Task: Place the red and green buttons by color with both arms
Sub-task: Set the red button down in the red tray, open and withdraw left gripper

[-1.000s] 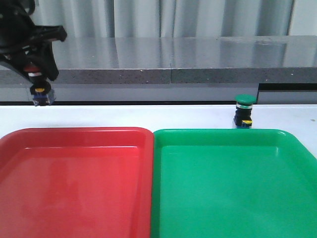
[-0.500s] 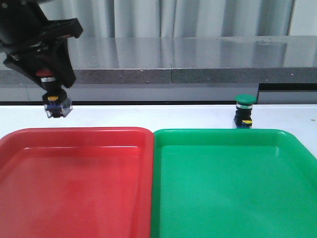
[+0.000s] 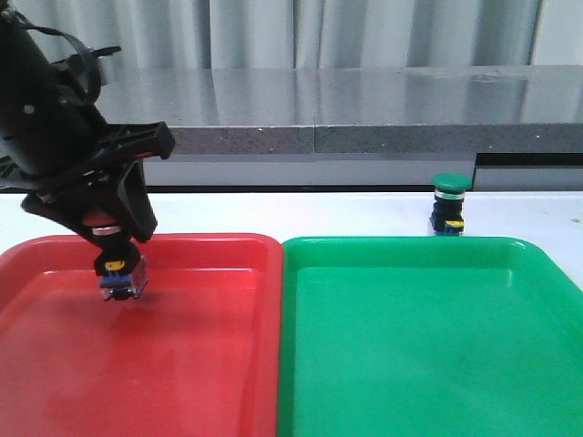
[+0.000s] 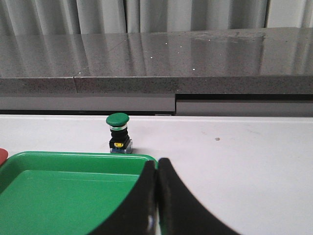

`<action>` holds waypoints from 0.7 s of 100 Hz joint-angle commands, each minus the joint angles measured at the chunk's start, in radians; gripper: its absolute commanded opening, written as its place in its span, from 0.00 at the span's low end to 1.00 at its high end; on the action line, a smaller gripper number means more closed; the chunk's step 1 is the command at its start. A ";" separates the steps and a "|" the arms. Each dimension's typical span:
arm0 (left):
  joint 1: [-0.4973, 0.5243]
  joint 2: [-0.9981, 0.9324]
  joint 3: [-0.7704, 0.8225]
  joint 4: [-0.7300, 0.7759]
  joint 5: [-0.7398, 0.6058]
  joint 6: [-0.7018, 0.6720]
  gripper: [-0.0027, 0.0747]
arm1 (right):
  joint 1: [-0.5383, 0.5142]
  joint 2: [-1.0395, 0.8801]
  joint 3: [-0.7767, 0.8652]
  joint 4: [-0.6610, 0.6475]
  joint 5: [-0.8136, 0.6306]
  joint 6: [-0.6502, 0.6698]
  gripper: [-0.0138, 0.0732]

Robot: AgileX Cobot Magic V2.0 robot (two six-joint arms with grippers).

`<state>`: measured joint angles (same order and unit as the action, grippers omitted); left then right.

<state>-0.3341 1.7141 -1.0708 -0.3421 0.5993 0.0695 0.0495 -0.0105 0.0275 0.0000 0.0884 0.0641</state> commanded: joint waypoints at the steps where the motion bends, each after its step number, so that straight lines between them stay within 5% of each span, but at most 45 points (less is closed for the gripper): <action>1: -0.008 -0.047 0.003 -0.034 -0.060 -0.012 0.11 | -0.001 -0.021 -0.015 0.000 -0.081 -0.001 0.08; 42: -0.010 -0.005 0.037 -0.038 -0.091 -0.012 0.17 | -0.001 -0.021 -0.015 0.000 -0.081 -0.001 0.08; 70: -0.010 -0.007 0.037 -0.042 -0.062 -0.012 0.79 | -0.001 -0.021 -0.015 0.000 -0.081 -0.001 0.08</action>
<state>-0.3341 1.7489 -1.0127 -0.3645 0.5448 0.0695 0.0495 -0.0105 0.0275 0.0000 0.0884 0.0641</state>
